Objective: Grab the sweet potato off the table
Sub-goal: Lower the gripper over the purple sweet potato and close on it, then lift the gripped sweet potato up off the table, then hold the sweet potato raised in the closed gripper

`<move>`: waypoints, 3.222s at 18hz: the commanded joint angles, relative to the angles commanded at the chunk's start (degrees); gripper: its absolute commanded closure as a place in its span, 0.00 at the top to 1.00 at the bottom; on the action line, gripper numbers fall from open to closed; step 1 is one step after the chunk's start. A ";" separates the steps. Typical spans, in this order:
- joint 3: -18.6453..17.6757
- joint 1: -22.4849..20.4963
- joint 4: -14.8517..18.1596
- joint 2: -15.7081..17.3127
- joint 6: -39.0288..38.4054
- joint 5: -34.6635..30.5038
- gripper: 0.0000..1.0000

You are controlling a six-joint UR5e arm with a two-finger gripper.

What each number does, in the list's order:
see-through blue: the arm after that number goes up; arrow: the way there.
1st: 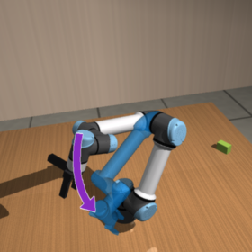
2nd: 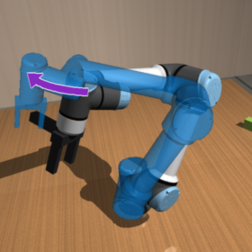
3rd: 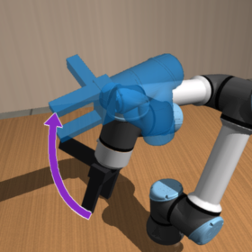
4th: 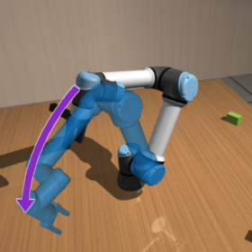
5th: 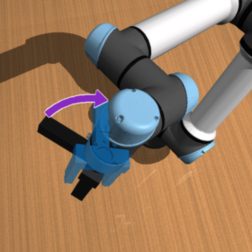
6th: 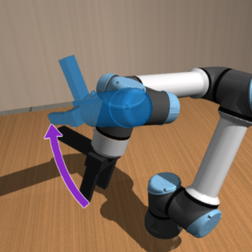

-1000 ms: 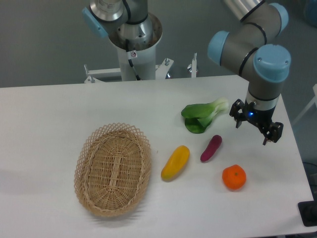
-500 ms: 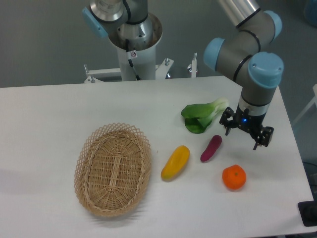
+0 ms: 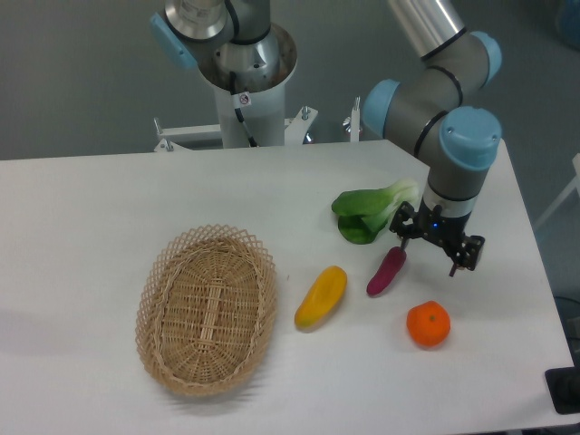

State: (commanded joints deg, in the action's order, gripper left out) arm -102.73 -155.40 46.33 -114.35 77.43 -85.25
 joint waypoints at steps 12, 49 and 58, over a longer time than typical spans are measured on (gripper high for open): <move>-3.53 2.21 -5.72 -1.58 -2.90 -1.58 1.00; 15.46 7.22 14.49 6.15 -5.45 -0.62 0.28; 16.25 7.22 14.57 6.33 -5.36 -0.62 0.28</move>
State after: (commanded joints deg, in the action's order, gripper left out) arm -86.48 -148.18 60.91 -108.02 72.07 -85.87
